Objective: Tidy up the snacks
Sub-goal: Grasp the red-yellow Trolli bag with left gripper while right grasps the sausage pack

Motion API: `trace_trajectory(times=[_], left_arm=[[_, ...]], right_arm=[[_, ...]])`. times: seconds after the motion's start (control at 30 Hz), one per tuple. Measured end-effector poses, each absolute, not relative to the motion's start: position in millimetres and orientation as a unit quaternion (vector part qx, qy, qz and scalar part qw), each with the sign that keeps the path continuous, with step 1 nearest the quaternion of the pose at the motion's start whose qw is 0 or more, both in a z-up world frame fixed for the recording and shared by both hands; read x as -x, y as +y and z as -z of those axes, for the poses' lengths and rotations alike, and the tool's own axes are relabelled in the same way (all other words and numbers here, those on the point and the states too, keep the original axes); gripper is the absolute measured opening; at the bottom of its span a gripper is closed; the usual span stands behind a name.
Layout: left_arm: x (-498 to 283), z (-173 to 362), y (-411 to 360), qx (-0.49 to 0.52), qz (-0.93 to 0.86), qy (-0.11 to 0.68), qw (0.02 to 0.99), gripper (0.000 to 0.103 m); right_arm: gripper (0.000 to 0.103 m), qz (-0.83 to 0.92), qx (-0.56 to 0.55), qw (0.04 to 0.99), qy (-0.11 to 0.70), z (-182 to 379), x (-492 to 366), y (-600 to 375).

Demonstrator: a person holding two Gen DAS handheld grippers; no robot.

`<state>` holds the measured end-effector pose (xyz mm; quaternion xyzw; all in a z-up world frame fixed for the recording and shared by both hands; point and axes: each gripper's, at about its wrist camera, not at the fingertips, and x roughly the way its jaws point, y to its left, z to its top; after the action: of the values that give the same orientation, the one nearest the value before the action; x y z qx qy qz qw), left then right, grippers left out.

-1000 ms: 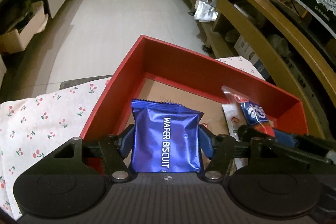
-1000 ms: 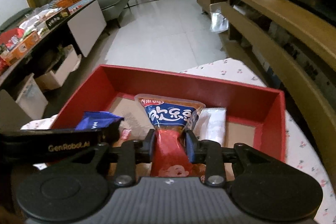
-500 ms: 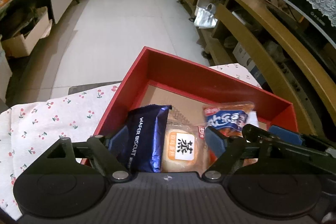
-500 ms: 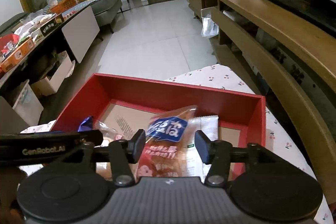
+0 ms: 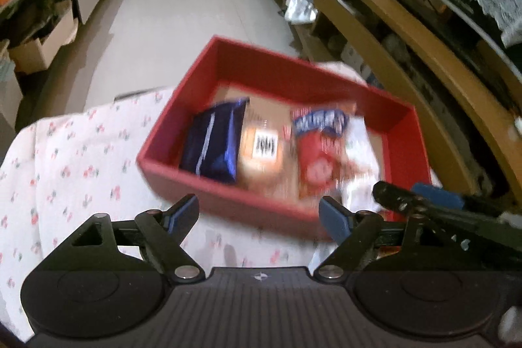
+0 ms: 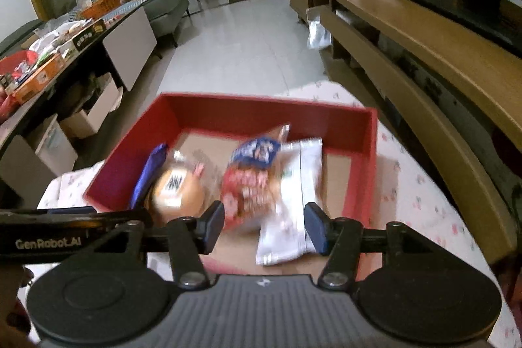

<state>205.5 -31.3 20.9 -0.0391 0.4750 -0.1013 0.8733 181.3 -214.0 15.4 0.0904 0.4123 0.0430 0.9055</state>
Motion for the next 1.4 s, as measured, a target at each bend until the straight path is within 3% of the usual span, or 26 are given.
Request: trace_trajectory(times=[0.5, 0.9, 1.13, 1.3, 1.33, 1.4], left_arm=[[-185, 46, -27, 0.016, 0.192, 0.558, 0.807, 0.086], [-126, 43, -4, 0.023, 0.203, 0.579, 0.789, 0.089], [-93, 44, -28, -0.070, 0.209, 0.561, 0.798, 0.090], [-88, 53, -42, -0.132, 0.198, 0.547, 0.803, 0.079], [-86, 51, -44, -0.136, 0.203, 0.544, 0.803, 0.070], [-84, 49, -40, -0.119, 0.211, 0.545, 0.803, 0.064]], right_arm=[[0.064, -0.066, -0.114, 0.898, 0.419, -26, -116, -215], [0.064, -0.080, -0.123, 0.892, 0.427, -28, -109, -214], [0.064, -0.089, -0.109, 0.886, 0.442, -21, -96, -209], [0.064, -0.099, -0.086, 0.875, 0.466, -9, -95, -199], [0.064, -0.100, -0.082, 0.873, 0.470, -7, -96, -198], [0.064, -0.102, -0.084, 0.869, 0.476, -3, -98, -198]])
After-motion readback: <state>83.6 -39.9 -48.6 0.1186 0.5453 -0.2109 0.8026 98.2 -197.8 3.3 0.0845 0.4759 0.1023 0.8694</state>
